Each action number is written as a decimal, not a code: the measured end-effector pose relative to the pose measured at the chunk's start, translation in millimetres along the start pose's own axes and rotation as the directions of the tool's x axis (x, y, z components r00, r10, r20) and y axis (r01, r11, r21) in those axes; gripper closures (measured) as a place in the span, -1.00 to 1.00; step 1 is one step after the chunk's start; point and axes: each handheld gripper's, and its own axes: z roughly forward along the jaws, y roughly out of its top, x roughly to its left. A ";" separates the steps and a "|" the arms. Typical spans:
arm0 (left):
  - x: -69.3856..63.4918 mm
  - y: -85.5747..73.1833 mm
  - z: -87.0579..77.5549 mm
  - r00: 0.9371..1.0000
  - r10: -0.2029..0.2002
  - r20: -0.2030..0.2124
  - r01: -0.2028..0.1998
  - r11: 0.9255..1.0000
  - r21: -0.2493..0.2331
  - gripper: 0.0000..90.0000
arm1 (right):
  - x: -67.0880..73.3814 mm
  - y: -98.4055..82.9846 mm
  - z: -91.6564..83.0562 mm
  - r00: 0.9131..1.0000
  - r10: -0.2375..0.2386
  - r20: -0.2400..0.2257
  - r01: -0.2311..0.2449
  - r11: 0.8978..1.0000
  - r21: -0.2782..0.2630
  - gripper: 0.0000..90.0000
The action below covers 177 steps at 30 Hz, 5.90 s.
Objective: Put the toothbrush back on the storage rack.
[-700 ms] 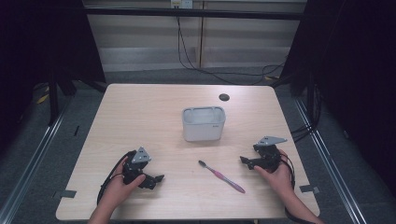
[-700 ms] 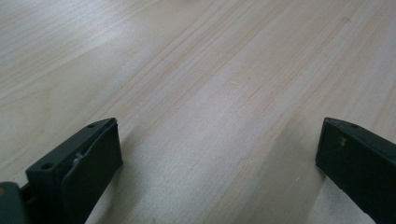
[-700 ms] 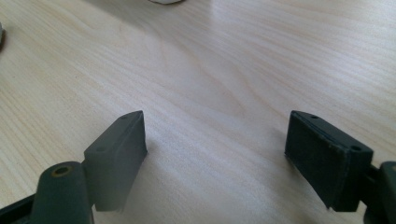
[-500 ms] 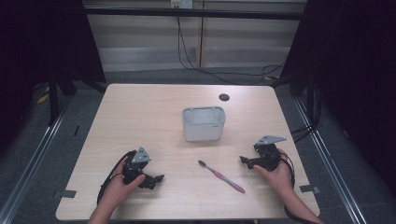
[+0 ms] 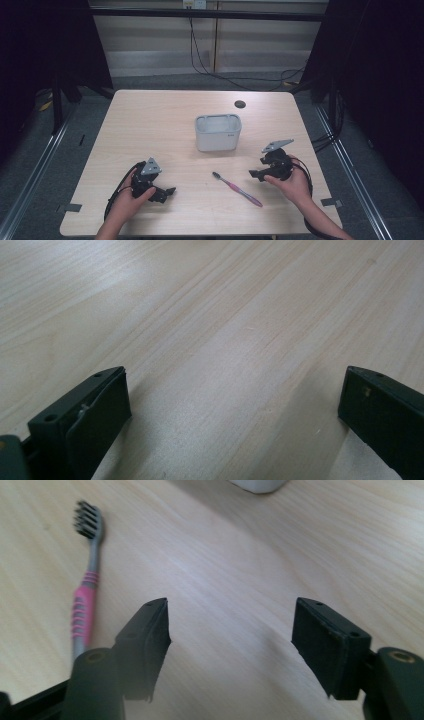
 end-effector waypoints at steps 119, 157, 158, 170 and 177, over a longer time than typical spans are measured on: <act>0.2 0.1 -0.3 1.000 0.001 0.003 -0.001 1.000 0.003 -1.00 | 57.0 76.8 -20.5 0.986 -0.083 -0.146 0.067 0.991 -0.113 0.86; 0.1 0.1 -0.3 1.000 0.001 0.002 -0.001 1.000 0.002 -1.00 | 41.2 107.2 -63.1 0.989 -0.024 -0.144 -0.034 0.923 -0.382 0.86; 0.1 0.1 -0.3 1.000 0.001 0.002 -0.001 1.000 0.002 -1.00 | 40.7 108.4 -63.9 0.990 -0.022 -0.143 -0.035 0.921 -0.387 0.86; 0.1 0.1 -0.3 1.000 0.001 0.003 -0.001 1.000 0.003 -1.00 | 36.0 121.2 -70.1 0.990 -0.002 -0.143 -0.063 0.892 -0.448 0.86; 0.1 0.0 -0.3 1.000 0.001 0.003 -0.001 1.000 0.003 -1.00 | 35.8 130.4 -72.4 0.989 -0.002 -0.145 -0.067 0.878 -0.475 0.86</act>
